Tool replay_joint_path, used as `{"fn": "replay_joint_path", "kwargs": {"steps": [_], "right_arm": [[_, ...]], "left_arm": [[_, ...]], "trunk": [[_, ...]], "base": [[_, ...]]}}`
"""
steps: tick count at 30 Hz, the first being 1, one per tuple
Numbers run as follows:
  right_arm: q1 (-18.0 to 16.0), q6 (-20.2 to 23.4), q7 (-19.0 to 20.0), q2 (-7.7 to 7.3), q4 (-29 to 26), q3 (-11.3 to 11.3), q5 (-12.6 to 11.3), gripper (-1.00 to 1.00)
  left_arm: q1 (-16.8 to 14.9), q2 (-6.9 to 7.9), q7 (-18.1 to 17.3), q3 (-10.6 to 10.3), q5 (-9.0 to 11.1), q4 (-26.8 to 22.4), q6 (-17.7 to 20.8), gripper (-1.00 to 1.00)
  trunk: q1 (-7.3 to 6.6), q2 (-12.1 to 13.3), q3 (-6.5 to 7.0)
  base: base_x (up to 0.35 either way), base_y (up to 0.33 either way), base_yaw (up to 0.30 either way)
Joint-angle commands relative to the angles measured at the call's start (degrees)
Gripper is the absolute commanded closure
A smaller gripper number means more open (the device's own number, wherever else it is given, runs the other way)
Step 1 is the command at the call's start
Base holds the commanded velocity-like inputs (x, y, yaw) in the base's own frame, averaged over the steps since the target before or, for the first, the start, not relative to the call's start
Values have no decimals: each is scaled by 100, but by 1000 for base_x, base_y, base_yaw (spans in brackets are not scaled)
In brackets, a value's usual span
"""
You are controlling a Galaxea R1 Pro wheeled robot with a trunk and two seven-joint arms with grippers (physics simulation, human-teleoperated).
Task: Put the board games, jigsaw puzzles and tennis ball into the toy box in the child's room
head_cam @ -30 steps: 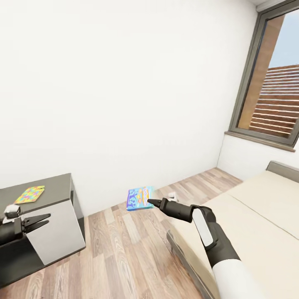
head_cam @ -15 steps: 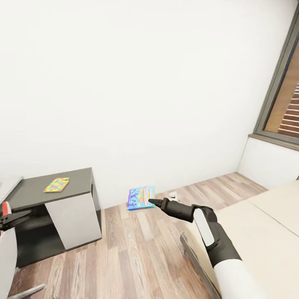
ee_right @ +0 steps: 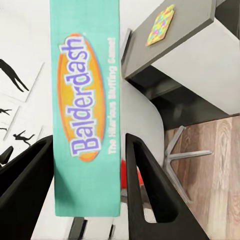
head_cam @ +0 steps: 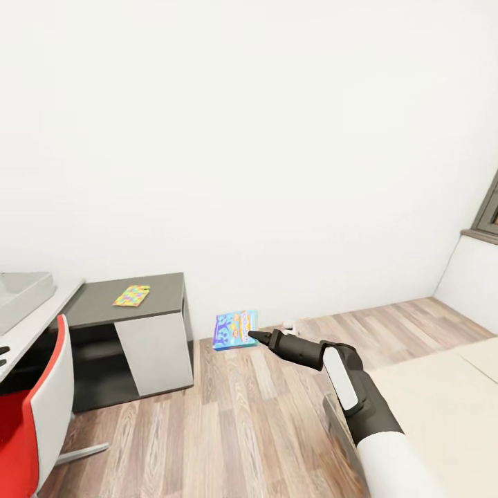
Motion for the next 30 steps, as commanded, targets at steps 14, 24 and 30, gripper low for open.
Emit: {"fn": "replay_joint_path", "kwargs": {"steps": [14,24,30], "right_arm": [[-5,41,27,12,-12,-19,-20,100],[-5,41,31,15,-30,-17,-17,100],[-5,26,3,37,-30,-9,-12,100]], "left_arm": [[5,-52,-24,7,27,3,78,-100],[5,-57,-24,28,29,5,78,-100],[10,-57,-24,32,28,8,78,-100]], "trunk": [[3,-12,-54],[3,-12,-55],[3,-12,-55]], "base": [[11,0,219],[92,-31,8],[7,-1,59]]}}
